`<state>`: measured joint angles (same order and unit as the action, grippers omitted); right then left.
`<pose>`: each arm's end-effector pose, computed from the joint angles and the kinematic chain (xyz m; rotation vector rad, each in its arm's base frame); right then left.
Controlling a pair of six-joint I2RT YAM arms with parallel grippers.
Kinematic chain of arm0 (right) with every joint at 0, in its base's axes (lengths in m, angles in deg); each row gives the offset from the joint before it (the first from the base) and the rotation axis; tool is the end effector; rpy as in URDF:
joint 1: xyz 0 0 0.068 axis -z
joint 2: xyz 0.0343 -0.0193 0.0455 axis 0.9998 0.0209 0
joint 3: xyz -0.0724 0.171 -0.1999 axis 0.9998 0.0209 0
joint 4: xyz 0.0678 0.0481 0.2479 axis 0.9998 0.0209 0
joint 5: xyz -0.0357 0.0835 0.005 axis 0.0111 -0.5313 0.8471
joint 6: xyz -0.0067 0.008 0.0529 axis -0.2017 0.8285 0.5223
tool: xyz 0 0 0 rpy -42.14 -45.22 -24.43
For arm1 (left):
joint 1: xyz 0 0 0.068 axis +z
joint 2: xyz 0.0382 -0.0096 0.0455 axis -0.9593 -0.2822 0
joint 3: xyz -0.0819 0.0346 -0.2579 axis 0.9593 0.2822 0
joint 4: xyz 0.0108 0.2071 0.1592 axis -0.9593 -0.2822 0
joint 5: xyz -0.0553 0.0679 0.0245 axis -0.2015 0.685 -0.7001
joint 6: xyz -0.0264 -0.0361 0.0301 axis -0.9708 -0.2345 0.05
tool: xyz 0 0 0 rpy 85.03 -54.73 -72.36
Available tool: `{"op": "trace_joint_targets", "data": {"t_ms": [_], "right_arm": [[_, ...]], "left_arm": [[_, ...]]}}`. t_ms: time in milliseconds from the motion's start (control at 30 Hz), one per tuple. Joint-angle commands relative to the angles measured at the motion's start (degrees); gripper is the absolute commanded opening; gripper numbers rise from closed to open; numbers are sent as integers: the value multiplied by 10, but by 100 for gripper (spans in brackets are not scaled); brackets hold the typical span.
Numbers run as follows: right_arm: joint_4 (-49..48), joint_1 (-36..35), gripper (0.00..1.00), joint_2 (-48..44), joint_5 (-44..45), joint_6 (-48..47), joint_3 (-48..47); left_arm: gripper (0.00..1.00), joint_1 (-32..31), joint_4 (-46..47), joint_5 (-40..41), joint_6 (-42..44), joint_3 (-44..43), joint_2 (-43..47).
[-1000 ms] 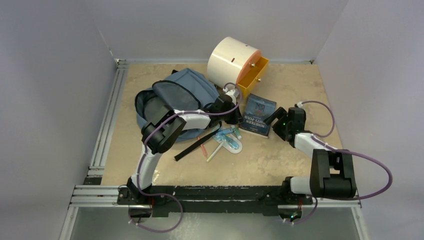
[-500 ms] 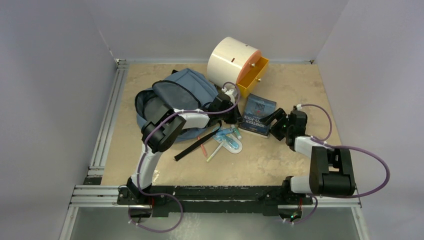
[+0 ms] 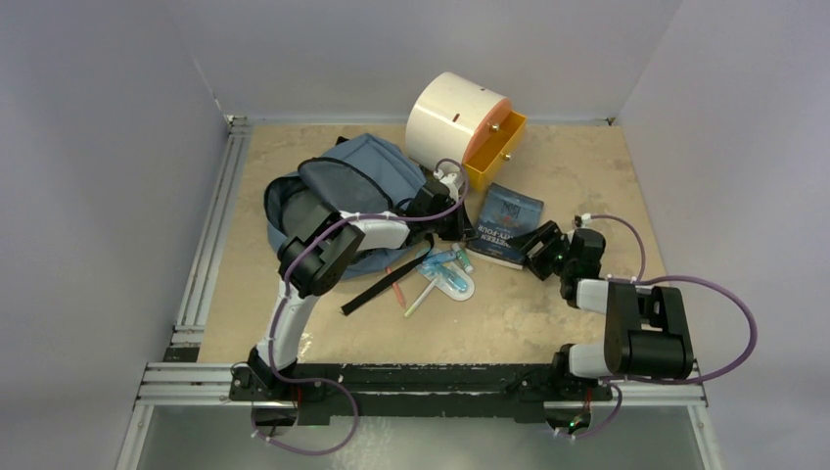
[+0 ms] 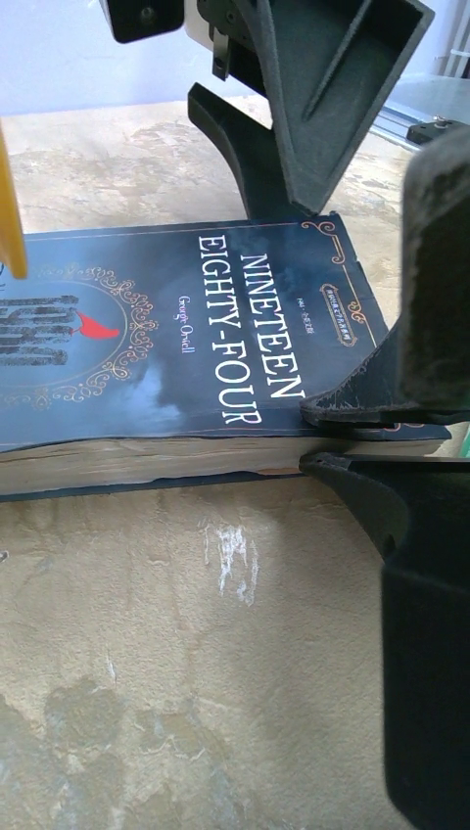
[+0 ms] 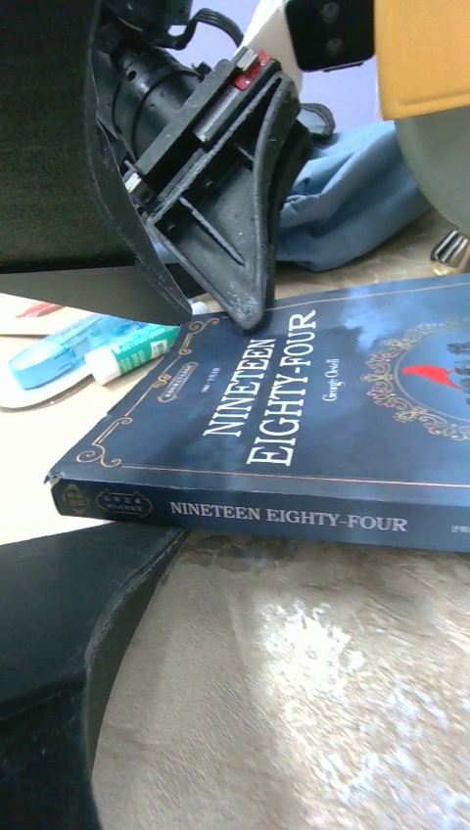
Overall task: Pack the student bag
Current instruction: Pick up the book from the center of the board.
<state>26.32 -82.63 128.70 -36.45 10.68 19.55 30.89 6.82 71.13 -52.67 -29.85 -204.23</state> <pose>0.2370 -0.0101 0.1393 0.7422 1.9847 0.9375 0.3452 -0.3311 0.1271 0.1734 2.3480 -1.0853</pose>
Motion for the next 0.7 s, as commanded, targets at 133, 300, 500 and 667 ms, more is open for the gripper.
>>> {"op": "trace_joint_targets", "data": {"t_ms": [133,300,500,667], "right_arm": [[-72,-3,65,-20,-84,12,12],[-89,-1,53,-24,-88,14,12],[-89,-1,38,-63,-71,16,22],[-70,1,13,-98,-67,6,15]], "left_arm": [[0,-1,-87,32,43,12,-54],[0,-1,-93,28,46,6,-48],[5,-1,-94,5,51,1,-21],[21,-1,-105,-10,51,-16,-6]]}}
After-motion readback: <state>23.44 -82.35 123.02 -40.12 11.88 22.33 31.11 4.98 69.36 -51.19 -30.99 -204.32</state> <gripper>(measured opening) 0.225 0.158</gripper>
